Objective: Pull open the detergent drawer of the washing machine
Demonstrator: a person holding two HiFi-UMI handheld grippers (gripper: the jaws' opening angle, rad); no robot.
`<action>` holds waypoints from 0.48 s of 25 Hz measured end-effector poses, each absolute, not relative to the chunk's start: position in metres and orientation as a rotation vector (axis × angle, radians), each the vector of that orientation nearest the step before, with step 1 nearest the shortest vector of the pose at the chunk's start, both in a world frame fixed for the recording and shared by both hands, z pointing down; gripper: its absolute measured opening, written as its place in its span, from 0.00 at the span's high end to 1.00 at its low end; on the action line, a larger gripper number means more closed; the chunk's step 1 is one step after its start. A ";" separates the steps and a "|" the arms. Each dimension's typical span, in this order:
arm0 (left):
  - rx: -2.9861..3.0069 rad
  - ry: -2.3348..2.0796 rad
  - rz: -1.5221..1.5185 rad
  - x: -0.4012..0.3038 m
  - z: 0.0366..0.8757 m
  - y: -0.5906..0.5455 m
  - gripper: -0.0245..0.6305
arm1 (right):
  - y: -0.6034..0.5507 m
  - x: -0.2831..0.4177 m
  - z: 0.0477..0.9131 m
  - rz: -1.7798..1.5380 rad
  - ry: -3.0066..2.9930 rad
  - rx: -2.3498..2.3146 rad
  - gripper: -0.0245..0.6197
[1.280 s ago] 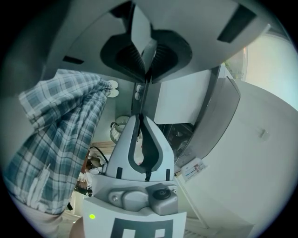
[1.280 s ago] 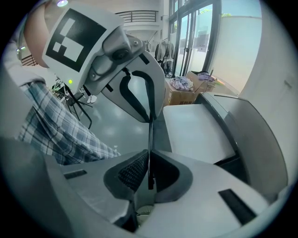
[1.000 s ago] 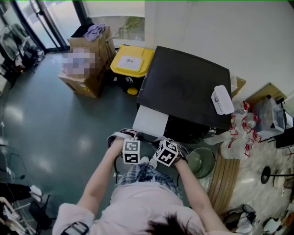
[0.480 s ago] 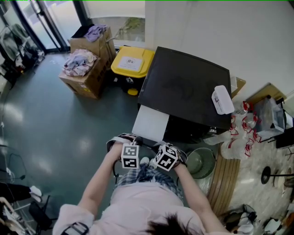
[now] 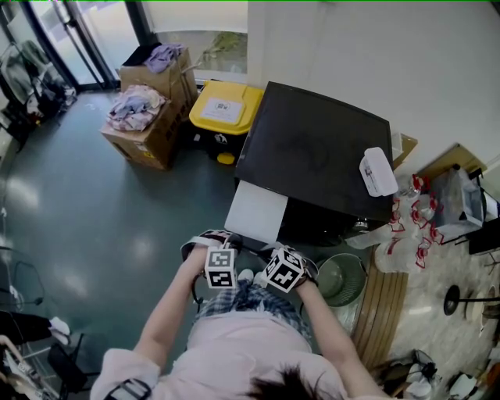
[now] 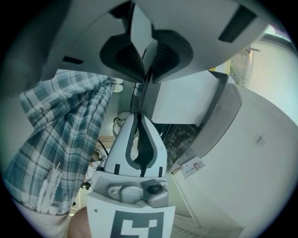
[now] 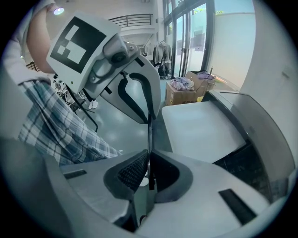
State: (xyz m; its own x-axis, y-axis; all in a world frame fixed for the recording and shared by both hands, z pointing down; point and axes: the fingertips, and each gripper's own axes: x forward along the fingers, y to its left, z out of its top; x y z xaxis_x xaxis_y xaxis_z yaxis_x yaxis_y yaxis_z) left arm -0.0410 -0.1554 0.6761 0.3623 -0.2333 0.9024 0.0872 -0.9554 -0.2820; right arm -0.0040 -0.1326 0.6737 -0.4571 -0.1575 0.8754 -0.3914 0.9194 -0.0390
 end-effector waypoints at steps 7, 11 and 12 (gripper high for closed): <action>-2.435 0.198 -1.567 -0.041 0.666 -0.153 0.86 | -0.134 -0.002 0.672 0.406 -2.095 0.459 0.88; -2.467 0.265 -1.501 -0.044 0.649 -0.160 0.87 | -0.134 0.001 0.662 0.463 -2.136 0.505 0.88; -2.488 0.292 -1.474 -0.043 0.643 -0.164 0.87 | -0.135 0.001 0.657 0.479 -2.160 0.521 0.88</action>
